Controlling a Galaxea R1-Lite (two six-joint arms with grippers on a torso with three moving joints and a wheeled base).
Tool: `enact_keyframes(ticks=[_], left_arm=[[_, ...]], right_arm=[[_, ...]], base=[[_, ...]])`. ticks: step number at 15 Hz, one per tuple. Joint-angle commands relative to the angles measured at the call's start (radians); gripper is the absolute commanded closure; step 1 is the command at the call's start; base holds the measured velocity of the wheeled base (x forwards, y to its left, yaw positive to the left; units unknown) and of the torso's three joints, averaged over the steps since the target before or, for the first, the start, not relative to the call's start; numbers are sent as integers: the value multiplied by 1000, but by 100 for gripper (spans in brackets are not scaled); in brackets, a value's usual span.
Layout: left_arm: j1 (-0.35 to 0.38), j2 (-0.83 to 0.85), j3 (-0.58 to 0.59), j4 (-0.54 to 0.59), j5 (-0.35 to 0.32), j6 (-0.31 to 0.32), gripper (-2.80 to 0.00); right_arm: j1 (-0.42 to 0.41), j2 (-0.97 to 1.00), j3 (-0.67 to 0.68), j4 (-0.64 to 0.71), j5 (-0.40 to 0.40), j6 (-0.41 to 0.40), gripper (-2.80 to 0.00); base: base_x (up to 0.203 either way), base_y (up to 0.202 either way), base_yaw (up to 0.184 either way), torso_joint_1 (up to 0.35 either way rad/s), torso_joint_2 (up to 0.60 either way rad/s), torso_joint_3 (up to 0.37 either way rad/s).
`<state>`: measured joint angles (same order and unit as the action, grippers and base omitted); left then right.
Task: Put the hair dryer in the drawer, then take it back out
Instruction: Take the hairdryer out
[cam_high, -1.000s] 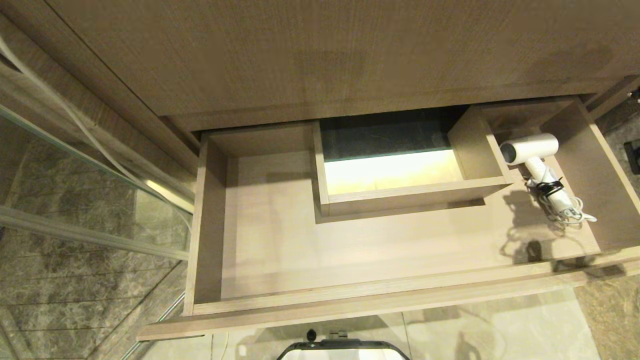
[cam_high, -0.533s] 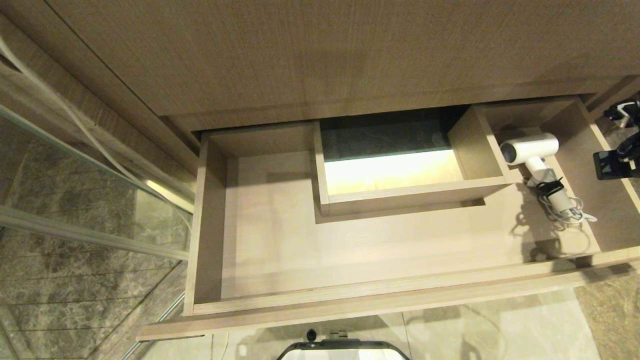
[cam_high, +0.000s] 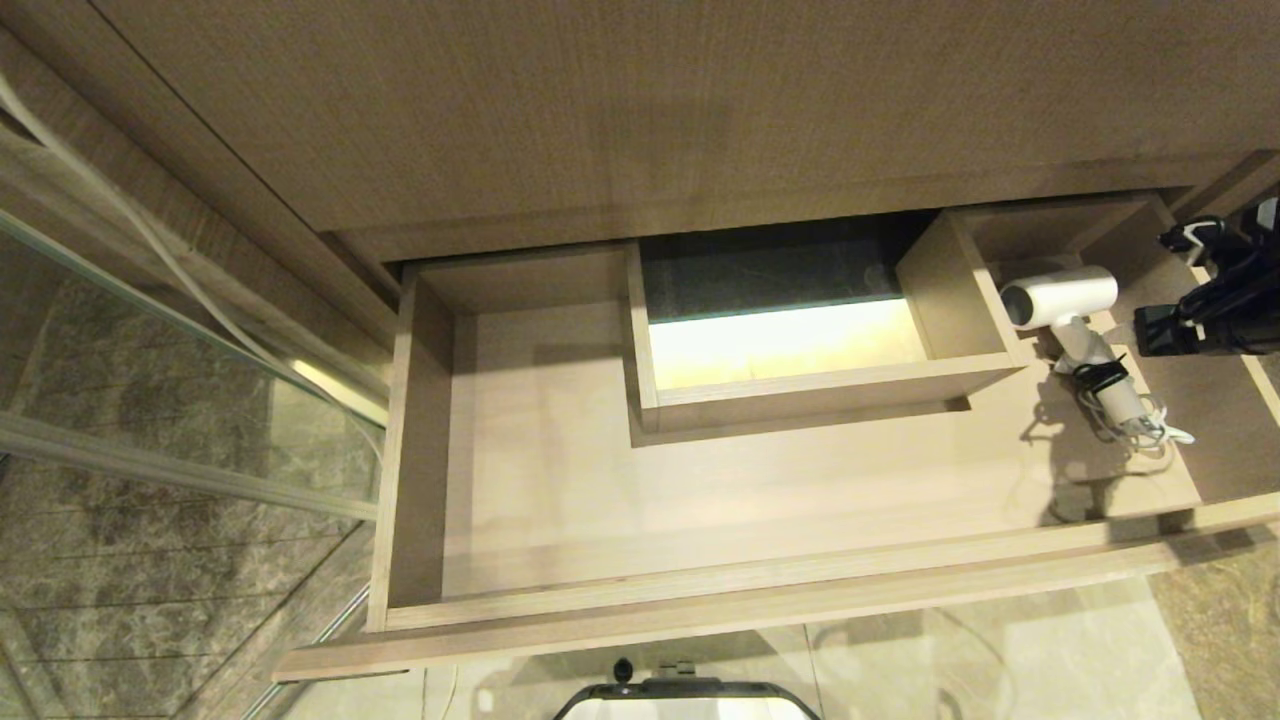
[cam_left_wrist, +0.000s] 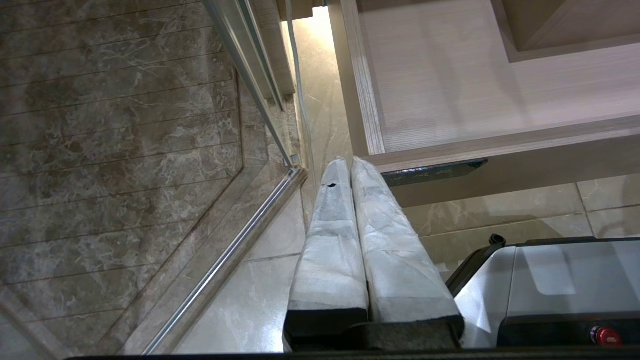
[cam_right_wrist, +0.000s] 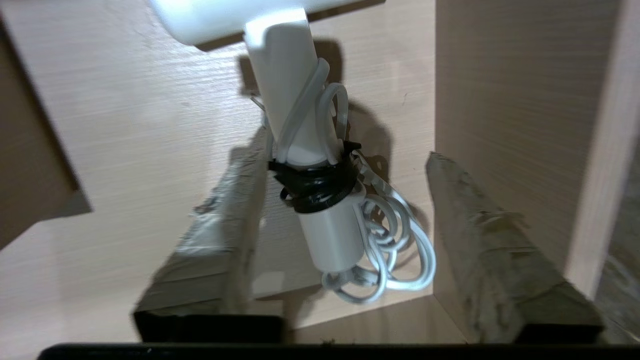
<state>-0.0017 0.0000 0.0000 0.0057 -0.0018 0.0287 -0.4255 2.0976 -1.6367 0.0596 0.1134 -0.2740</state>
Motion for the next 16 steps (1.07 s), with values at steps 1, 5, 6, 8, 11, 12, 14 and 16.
enact_keyframes(ticks=[1, 5, 6, 8, 11, 12, 14, 16], left_arm=[[0, 0, 2, 0, 0, 0, 0], [0, 0, 0, 0, 0, 0, 0], [0, 0, 0, 0, 0, 0, 0], [0, 0, 1, 0, 0, 0, 0], [0, 0, 0, 0, 0, 0, 0], [-1, 0, 2, 0, 0, 0, 0], [0, 0, 0, 0, 0, 0, 0], [0, 0, 2, 0, 0, 0, 0]], right_arm=[[0, 75, -27, 4, 3, -2, -280], [-1, 138, -62, 2, 172, -1, -280], [-1, 163, -98, 1, 206, -2, -280], [0, 205, -154, -10, 245, -11, -280], [-1, 247, -174, -96, 257, -81, -280], [-3, 255, -180, -102, 256, -111, -280], [-8, 276, -187, -100, 256, -122, -280], [-10, 287, -187, -102, 256, -123, -280]], base=[[0, 0, 0, 0, 0, 0], [0, 0, 0, 0, 0, 0], [0, 0, 0, 0, 0, 0], [0, 0, 0, 0, 0, 0], [0, 0, 0, 0, 0, 0], [0, 0, 0, 0, 0, 0], [0, 0, 0, 0, 0, 0], [0, 0, 0, 0, 0, 0]])
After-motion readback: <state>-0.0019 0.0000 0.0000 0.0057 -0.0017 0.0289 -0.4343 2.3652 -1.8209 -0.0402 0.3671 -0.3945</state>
